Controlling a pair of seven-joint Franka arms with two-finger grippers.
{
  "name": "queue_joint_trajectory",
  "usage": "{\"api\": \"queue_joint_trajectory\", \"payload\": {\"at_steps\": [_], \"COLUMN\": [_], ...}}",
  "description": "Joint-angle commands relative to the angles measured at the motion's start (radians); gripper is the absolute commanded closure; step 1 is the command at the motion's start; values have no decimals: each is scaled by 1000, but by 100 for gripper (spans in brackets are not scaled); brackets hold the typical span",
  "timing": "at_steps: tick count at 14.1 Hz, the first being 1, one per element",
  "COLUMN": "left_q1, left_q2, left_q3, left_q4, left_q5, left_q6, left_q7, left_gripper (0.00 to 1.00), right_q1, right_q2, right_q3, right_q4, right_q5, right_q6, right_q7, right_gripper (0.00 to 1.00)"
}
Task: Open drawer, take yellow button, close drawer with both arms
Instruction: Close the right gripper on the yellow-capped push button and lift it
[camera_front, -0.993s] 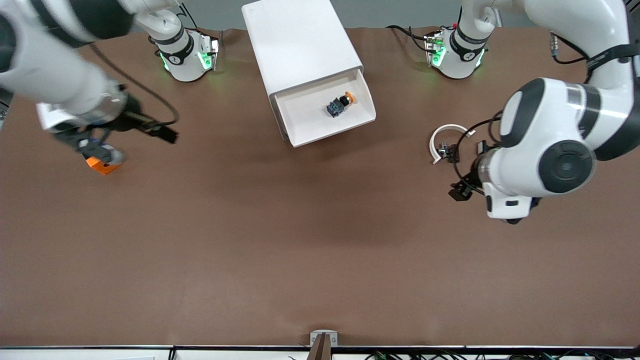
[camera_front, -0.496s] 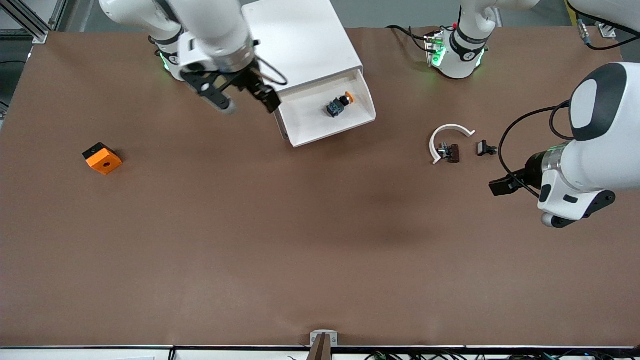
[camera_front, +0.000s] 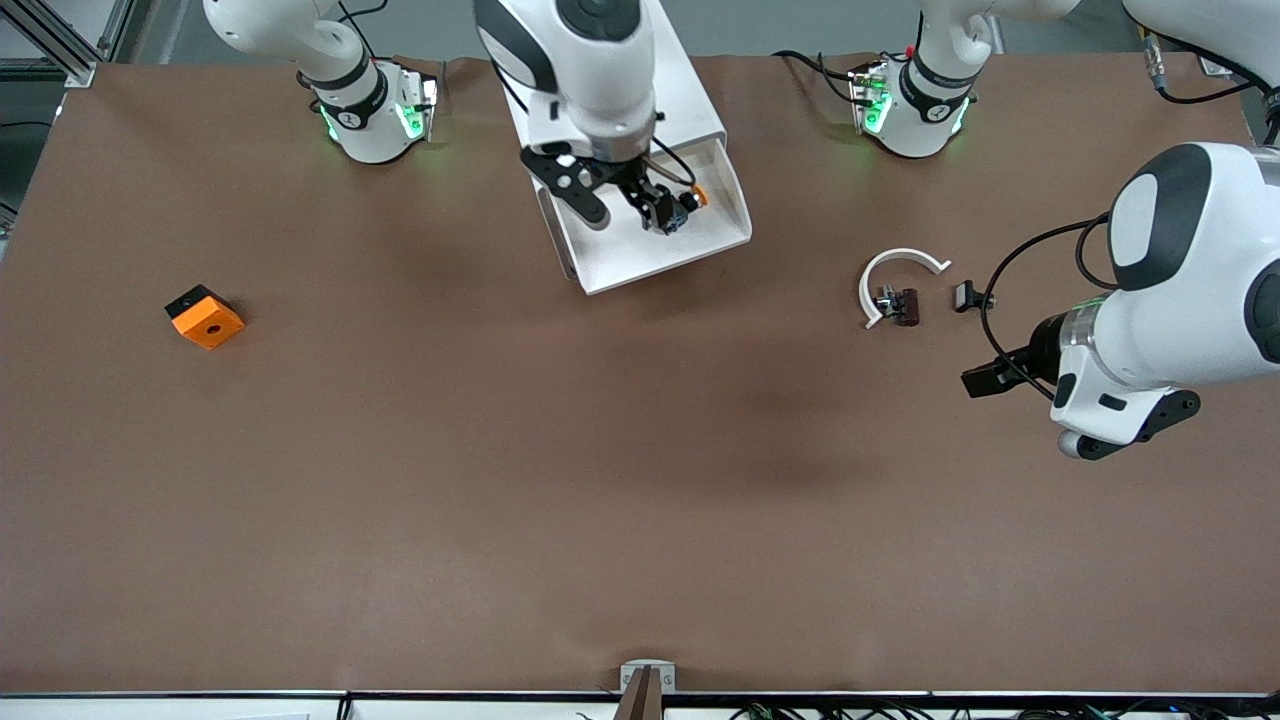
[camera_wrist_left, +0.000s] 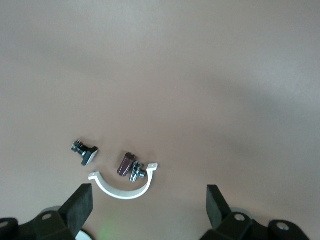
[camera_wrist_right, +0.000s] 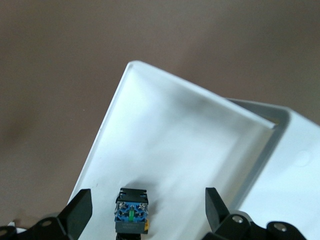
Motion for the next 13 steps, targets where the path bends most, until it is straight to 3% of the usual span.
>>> {"api": "queue_joint_trajectory", "payload": {"at_steps": [1,13], "left_q1": [-1,-8], "left_q2": [-82,-101], "left_q3": [-3,-3], "left_q4": [-114,-130], "left_q5": [17,17], "left_q6": [67,66], "left_q7": [15,5], "left_gripper": [0,0], "right_q1": [39,78], "right_q2": [84,157], "right_q3": [-16,-15], "right_q4": [103,123], "right_q5": [12,17], "right_q6": [-21,31], "right_q7": [45,36], "right_gripper": [0,0]}}
